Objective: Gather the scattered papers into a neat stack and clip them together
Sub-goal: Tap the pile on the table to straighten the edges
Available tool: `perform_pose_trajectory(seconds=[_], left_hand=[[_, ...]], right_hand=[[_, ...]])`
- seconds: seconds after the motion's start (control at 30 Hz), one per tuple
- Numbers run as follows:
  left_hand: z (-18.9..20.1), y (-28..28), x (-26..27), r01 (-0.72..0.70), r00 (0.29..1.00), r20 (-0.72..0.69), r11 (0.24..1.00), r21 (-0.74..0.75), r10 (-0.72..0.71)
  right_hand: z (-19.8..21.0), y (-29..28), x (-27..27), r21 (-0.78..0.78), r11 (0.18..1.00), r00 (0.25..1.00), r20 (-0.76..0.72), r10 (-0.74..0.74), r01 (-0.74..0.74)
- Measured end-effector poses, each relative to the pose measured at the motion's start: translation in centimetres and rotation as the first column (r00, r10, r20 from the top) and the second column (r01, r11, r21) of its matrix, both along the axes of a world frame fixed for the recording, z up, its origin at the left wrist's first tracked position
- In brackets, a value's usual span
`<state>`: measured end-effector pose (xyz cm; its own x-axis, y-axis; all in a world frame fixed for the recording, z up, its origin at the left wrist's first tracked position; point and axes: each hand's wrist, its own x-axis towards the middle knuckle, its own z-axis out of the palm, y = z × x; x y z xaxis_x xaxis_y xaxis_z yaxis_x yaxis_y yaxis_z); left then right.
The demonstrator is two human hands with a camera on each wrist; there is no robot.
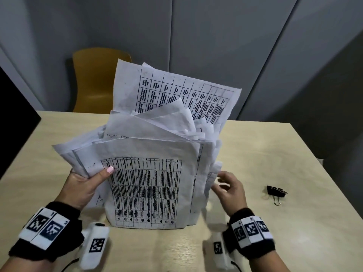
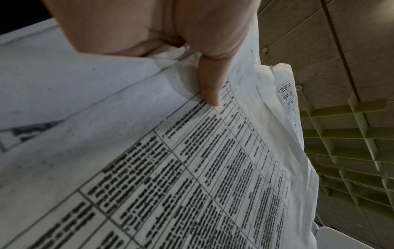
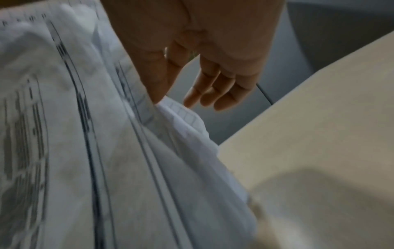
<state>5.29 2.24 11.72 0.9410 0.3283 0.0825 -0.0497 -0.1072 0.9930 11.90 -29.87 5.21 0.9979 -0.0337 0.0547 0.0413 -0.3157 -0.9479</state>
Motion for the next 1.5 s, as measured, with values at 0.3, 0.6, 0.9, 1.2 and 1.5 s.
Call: perform_pose_trajectory(seconds=[0.3,0.6,0.9,1.2,1.5], left_hand=[[0.3,0.0,-0.4,-0.019,0.999,-0.036,1.000,-0.021,0.019],[0.4,0.8,-0.5,0.143,0.987,-0.050,0.977,-0.160,-0.153],[0.3,1.2,-0.9,0.119,0.987,-0.093,0.984,-0.131,-0.132],[2.4,-1.5,0.3,-0.082,0.996,0.034,0.990,0.118,0.078],[0.3,-0.5,0.8,-0.001,0.999,-0.041,0.996,0.087,0.004]], right_hand=[[2.7,-0.3,-1.4,0.062,0.944,0.938,-0.105,0.330,-0.325],[5.1,1.6,3.6,0.159,0.893,0.900,-0.055,0.433,-0.420],[6.3,0.9,3.3,0.236,0.838,0.859,-0.028,0.511,-0.491],[7.5,2.5,1.9,0.244,0.895,0.926,0.159,0.342,-0.373],[6.1,1.9,0.7,0.016,0.972,0.972,0.037,0.232,-0.233]])
